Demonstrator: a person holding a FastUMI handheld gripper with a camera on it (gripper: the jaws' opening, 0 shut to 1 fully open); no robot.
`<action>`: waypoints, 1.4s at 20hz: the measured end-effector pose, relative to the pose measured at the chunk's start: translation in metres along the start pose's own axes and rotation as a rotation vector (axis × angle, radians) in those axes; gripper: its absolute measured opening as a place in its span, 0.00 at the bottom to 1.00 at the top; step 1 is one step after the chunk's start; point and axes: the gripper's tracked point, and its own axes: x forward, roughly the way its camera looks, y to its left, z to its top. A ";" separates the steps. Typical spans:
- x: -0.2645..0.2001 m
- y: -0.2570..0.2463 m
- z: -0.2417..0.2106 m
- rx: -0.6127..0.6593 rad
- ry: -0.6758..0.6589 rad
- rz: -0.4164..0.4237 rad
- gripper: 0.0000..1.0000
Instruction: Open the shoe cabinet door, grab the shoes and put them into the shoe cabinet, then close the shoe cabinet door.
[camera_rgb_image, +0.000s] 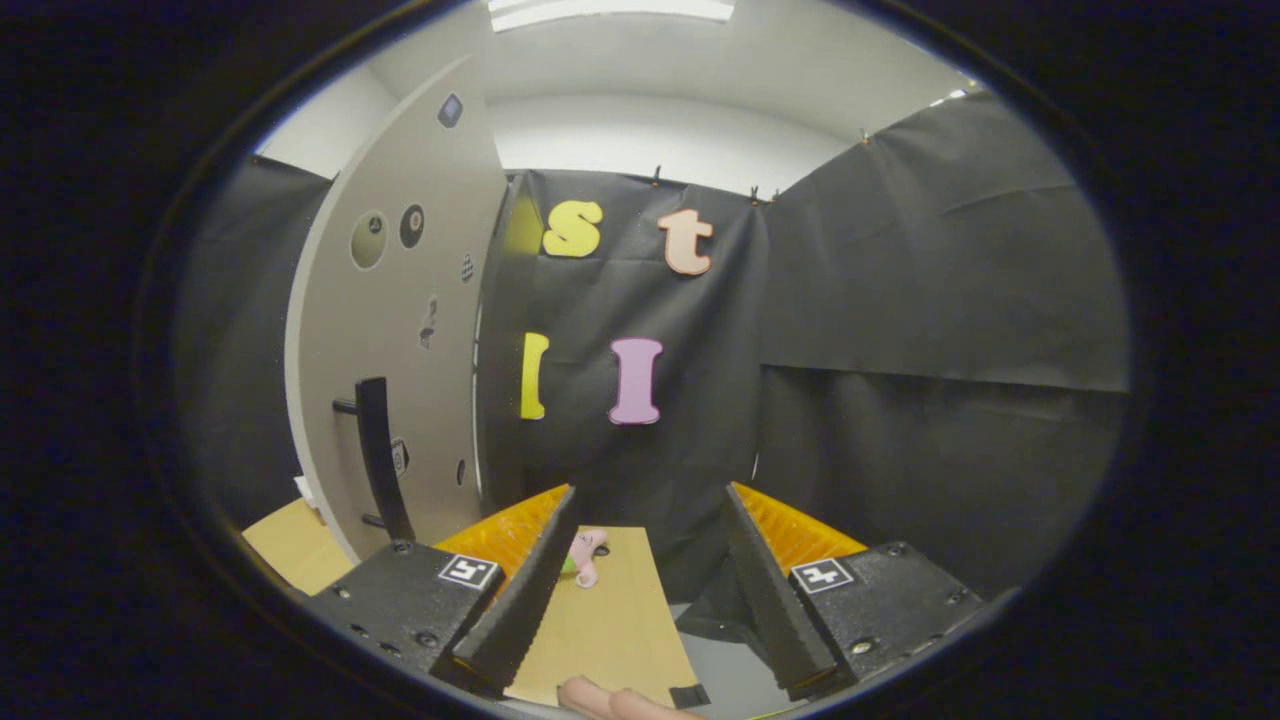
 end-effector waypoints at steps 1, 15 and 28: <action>0.002 0.005 -0.001 -0.004 0.001 0.008 0.92; 0.017 0.114 -0.021 0.013 0.079 0.069 0.84; 0.001 0.199 -0.013 0.011 0.065 0.113 0.83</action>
